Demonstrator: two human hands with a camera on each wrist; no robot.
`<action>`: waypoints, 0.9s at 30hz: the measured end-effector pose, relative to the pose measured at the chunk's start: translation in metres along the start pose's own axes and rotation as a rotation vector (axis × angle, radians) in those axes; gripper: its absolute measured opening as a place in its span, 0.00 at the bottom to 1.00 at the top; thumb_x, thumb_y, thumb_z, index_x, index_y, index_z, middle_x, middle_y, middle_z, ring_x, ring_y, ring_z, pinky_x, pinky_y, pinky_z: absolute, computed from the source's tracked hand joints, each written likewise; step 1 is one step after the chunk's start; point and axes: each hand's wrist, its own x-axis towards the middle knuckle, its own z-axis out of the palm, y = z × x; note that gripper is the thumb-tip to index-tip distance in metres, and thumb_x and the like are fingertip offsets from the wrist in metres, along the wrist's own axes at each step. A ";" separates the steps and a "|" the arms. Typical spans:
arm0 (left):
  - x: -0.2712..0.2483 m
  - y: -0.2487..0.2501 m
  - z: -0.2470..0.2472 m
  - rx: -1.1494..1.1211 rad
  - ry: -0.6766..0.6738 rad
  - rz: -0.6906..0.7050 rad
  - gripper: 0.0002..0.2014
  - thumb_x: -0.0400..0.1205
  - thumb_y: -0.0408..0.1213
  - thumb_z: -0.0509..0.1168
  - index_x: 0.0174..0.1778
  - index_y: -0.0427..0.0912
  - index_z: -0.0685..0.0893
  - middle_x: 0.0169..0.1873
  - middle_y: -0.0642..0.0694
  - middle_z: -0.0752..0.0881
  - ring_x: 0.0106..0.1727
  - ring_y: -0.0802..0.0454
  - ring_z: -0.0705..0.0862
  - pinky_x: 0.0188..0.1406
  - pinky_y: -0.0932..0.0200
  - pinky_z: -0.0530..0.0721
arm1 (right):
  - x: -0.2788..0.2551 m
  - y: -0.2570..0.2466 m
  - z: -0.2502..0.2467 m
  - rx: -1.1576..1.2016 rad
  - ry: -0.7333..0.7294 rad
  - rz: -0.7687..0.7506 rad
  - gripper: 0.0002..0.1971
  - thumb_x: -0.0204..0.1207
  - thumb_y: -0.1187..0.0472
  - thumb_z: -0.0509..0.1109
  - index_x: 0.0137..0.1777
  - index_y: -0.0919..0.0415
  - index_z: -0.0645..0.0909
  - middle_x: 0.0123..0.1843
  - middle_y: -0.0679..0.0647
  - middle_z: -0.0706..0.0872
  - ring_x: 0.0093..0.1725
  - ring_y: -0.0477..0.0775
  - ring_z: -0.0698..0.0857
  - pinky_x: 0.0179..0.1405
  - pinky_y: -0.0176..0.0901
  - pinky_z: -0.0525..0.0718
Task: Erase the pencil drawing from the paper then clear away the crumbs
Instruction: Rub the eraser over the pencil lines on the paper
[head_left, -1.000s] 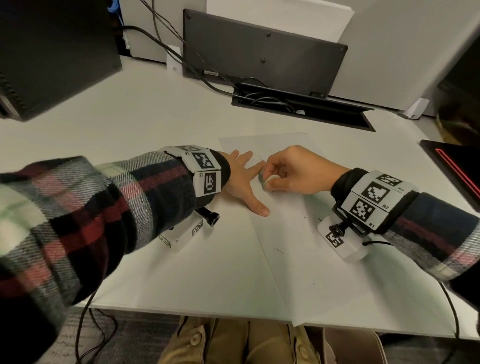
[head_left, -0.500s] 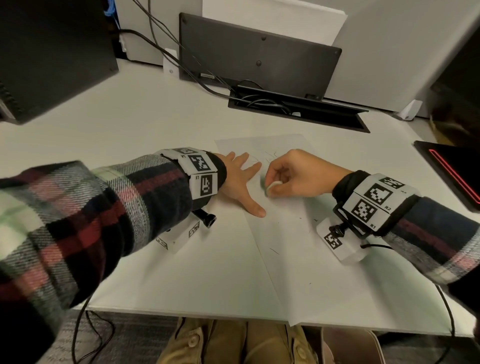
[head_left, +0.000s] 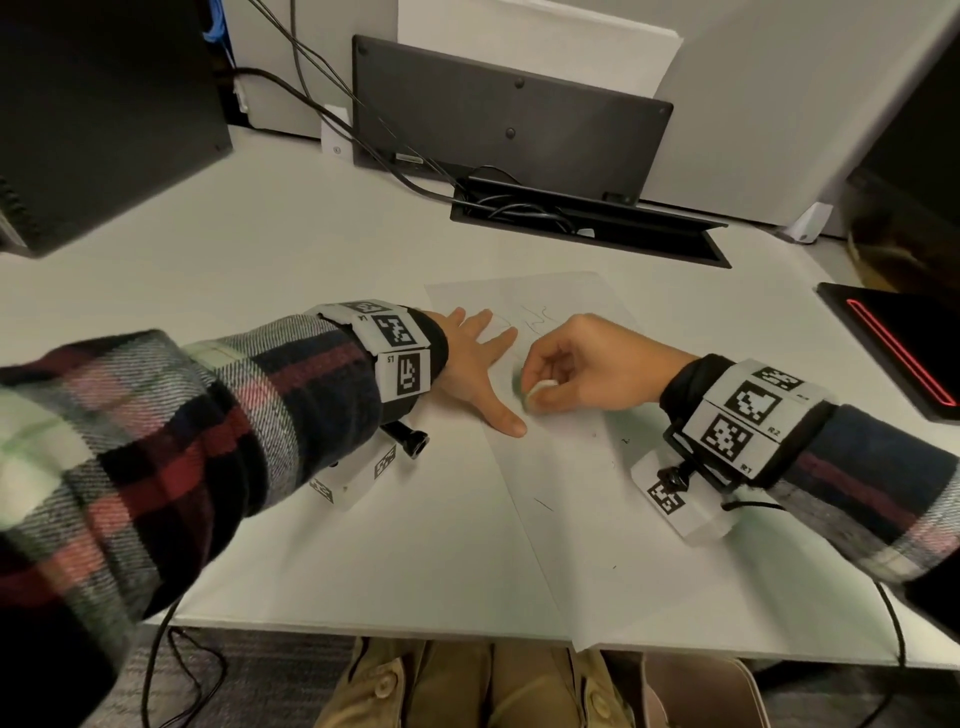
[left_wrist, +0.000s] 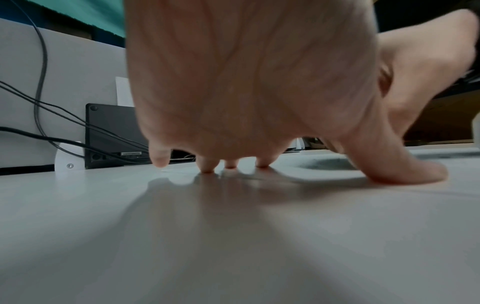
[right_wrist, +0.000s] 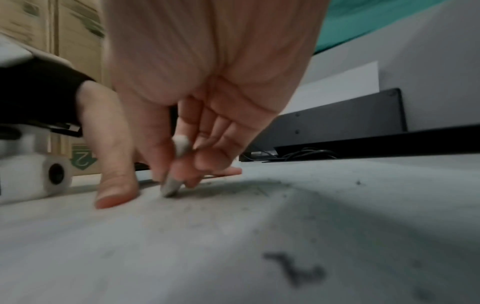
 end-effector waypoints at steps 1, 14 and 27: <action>0.000 0.000 0.000 0.000 0.001 0.001 0.56 0.67 0.74 0.60 0.79 0.57 0.30 0.80 0.50 0.30 0.82 0.46 0.33 0.77 0.37 0.39 | 0.000 0.000 0.000 -0.010 0.002 0.000 0.03 0.70 0.64 0.75 0.43 0.57 0.86 0.36 0.47 0.86 0.31 0.35 0.79 0.34 0.24 0.77; 0.001 -0.009 0.001 -0.022 0.043 0.045 0.61 0.66 0.71 0.66 0.81 0.51 0.33 0.81 0.54 0.33 0.82 0.51 0.35 0.78 0.38 0.42 | 0.010 0.025 -0.021 0.049 0.152 0.065 0.05 0.72 0.62 0.74 0.44 0.53 0.82 0.42 0.48 0.84 0.26 0.33 0.79 0.32 0.23 0.77; 0.013 -0.011 -0.006 -0.053 0.174 0.039 0.53 0.68 0.72 0.63 0.82 0.54 0.45 0.79 0.53 0.50 0.79 0.47 0.53 0.75 0.42 0.57 | 0.021 0.012 -0.010 0.082 0.084 0.020 0.06 0.71 0.62 0.75 0.47 0.59 0.86 0.41 0.57 0.91 0.32 0.40 0.85 0.41 0.31 0.83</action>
